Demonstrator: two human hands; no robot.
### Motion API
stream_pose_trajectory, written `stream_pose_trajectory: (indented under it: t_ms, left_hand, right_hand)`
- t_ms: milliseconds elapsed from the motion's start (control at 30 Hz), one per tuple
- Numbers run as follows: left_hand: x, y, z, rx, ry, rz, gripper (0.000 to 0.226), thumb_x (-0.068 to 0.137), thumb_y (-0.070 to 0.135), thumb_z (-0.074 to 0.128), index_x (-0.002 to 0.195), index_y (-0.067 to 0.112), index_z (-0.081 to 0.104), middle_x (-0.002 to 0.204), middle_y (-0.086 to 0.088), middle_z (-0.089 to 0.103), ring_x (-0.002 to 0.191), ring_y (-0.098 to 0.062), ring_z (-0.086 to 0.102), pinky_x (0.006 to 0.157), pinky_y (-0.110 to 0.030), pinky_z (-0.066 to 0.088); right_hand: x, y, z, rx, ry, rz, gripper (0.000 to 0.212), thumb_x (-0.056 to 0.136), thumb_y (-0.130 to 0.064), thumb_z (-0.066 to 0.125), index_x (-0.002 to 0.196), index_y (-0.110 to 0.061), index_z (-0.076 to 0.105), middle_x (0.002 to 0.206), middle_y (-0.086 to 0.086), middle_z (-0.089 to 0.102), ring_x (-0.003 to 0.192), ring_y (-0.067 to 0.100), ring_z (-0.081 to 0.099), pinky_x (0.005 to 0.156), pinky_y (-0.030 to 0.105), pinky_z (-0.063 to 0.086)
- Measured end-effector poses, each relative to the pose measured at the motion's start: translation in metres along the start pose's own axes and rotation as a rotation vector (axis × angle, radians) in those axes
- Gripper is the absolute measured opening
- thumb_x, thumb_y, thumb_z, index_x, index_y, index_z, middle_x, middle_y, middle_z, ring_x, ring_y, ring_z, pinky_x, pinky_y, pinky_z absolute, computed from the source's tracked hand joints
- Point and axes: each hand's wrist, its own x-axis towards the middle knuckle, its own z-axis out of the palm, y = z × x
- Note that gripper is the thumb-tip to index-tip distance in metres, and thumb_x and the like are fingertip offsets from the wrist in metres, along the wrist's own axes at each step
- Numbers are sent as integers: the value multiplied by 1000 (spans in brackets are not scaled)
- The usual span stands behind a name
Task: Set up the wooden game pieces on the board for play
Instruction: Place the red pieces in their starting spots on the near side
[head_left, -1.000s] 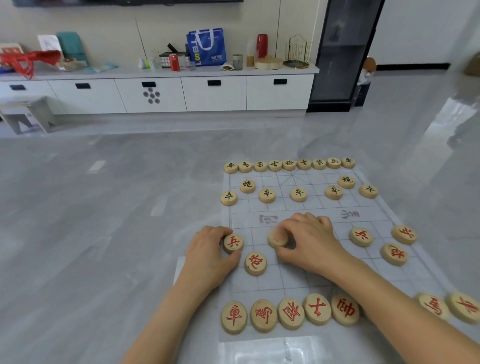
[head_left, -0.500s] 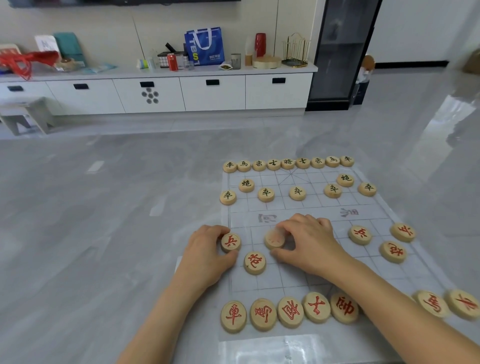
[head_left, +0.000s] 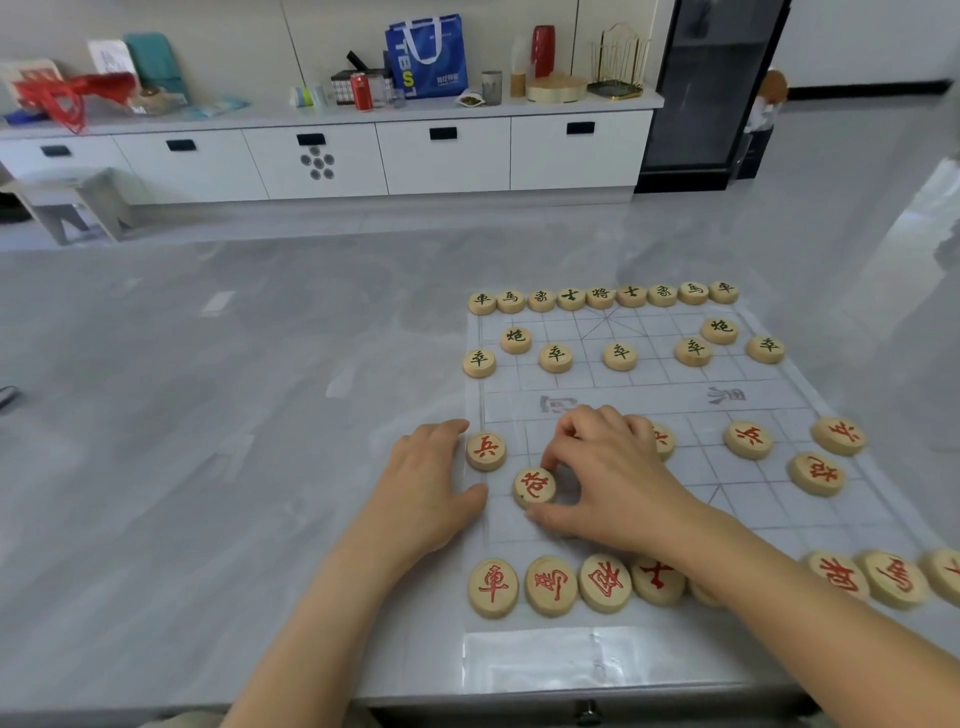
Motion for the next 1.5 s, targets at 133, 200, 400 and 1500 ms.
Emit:
stream_pose_trajectory:
  t_ms: [133, 200, 400, 1500]
  left_hand:
    - [0, 0, 0, 2, 18, 4, 66, 85, 33, 60, 144, 23, 30, 143, 2, 38, 130, -18, 32, 103, -25, 27]
    - [-1, 1, 0, 14, 13, 4, 66, 85, 33, 60, 144, 23, 30, 143, 1, 39, 130, -18, 33, 103, -26, 28]
    - [-1, 2, -1, 22, -3, -10, 66, 85, 34, 60, 144, 23, 30, 144, 0, 38, 131, -19, 32, 105, -28, 28]
    - [14, 104, 33, 115, 56, 220, 46, 87, 38, 60, 130, 27, 50, 133, 9, 51, 123, -11, 41, 98, -25, 31]
  right_hand:
    - [0, 1, -4, 56, 1, -6, 49, 68, -65, 50, 108, -37, 57, 107, -13, 37, 105, 11, 34, 89, 31, 21]
    - [0, 2, -5, 44, -5, -16, 49, 68, -63, 51, 110, -39, 57, 108, -13, 36, 106, 11, 34, 89, 31, 21]
    - [2, 4, -3, 13, -58, -15, 48, 73, -53, 59, 119, -42, 53, 110, -11, 35, 107, 13, 32, 90, 33, 20]
    - [-55, 173, -58, -9, 42, 305, 40, 79, -47, 62, 118, -38, 58, 120, -9, 47, 122, 18, 36, 96, 37, 25]
